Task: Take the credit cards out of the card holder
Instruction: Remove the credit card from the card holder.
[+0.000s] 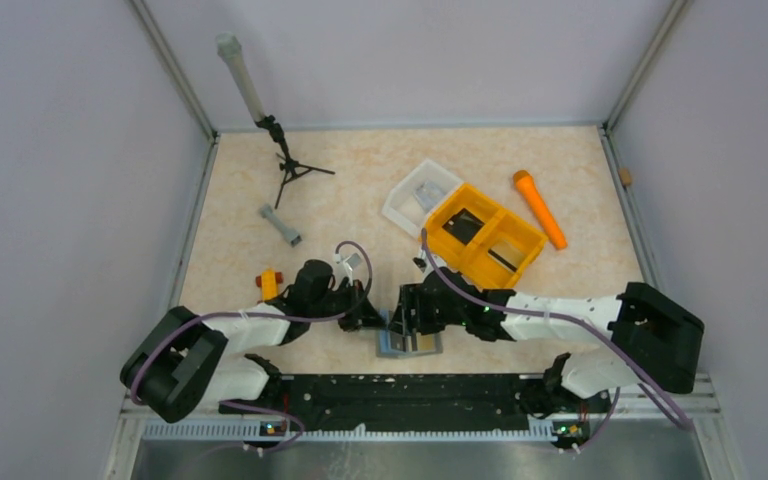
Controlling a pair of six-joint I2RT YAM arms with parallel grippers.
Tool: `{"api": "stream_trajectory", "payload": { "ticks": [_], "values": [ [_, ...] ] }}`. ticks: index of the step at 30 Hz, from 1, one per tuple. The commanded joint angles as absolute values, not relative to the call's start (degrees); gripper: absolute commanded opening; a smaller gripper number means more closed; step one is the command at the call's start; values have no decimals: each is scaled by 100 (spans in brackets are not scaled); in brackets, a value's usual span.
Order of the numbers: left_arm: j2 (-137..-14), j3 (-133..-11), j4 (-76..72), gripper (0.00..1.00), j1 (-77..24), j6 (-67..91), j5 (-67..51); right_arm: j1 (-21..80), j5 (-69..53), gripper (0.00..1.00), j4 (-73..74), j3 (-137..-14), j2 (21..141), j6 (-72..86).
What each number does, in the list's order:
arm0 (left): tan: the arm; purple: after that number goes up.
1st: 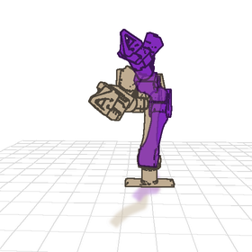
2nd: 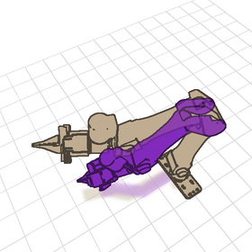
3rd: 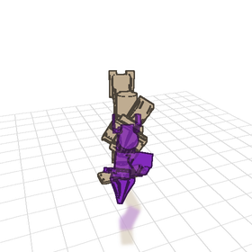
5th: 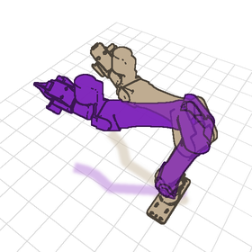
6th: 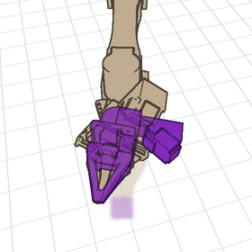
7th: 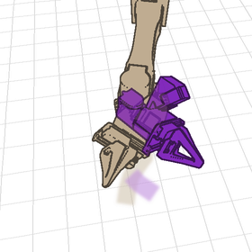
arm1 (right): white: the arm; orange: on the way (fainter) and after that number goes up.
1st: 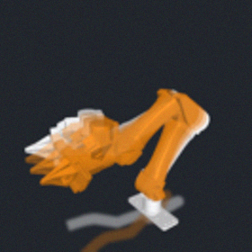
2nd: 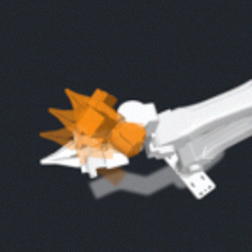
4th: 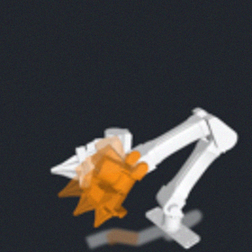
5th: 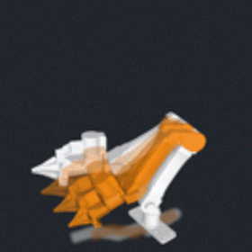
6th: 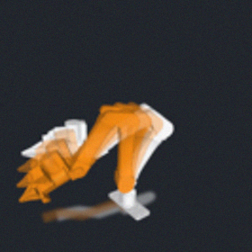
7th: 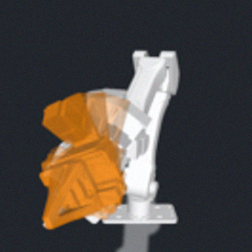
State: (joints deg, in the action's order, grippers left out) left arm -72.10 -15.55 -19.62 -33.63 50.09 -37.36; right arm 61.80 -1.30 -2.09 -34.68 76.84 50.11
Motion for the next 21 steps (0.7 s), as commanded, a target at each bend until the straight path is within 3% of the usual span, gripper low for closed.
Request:
{"api": "stream_trajectory", "payload": {
  "ticks": [1, 21],
  "values": [
    [-7061, -1690, -2054, 0, -3407, 5063, -3718, 6327, -61, 60, -426, -3753, 7818, 4965],
    [-7093, -1696, -2052, 0, -3402, 5037, -3750, 6469, -142, 65, -465, -3885, 8095, 4902]
  ]
}}
